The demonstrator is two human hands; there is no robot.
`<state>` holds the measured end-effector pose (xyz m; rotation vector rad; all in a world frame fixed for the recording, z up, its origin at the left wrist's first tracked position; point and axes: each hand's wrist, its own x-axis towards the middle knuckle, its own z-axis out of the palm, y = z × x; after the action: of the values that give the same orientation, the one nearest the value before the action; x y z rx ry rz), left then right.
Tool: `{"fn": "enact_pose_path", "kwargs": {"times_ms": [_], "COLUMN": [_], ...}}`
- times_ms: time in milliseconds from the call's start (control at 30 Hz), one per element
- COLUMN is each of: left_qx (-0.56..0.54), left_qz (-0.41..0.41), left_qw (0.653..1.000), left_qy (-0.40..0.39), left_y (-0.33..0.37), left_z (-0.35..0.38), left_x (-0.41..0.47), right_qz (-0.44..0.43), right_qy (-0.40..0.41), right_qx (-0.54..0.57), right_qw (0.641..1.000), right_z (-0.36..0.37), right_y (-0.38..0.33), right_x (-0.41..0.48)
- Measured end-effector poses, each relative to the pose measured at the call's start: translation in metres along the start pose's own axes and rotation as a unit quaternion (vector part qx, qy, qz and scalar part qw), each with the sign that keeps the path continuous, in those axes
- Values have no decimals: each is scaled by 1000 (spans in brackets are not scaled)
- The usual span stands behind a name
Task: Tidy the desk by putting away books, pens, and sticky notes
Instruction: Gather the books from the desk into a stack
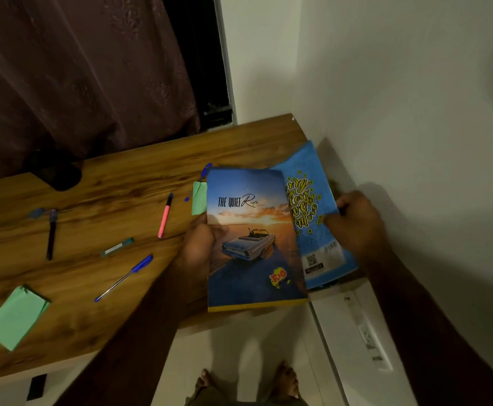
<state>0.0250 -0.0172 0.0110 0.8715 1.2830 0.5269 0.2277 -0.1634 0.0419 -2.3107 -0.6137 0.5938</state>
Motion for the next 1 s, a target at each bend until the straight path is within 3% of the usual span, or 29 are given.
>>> {"fn": "enact_pose_path", "kwargs": {"times_ms": [100, 267, 367, 467, 533, 700, 800, 867, 1000], "left_qx": [-11, 69, -4, -117, -178, -34, -2, 5, 20], "left_qz": [-2, 47, 29, -40, -65, 8, 3, 49, 45], "left_qw": [1000, 997, 999, 983, 970, 993, 993, 994, 997], "left_qy": [-10, -5, -32, -137, -152, -115, -122, -102, -55], "left_y": [4, 10, 2, -6, -7, -20, -25, -27, -26], "left_z": [4, 16, 23, 30, 33, 22, 22, 27, 19], "left_x": [1, -2, -5, -13, -14, -12, -18, -20, -21], "right_qz": [-78, -185, -218, -207, -209, -201, -208, -209, -120], "right_qy": [38, 76, 51, -59, -82, -168, -149, -126, -93], "right_qx": [2, -33, -74, -88, -84, -13, 33, 33, 35], "right_qw": [996, 979, 972, 973, 971, 965, 966, 969, 988], "right_z": [-11, -22, -9, 24, 51, 76, 73, 67, 43], "right_y": [-28, -61, -66, -64, -58, -47, -34, -25, -9], "right_x": [-11, -44, -57, -71, -75, -68, -54, -44, -26]}}
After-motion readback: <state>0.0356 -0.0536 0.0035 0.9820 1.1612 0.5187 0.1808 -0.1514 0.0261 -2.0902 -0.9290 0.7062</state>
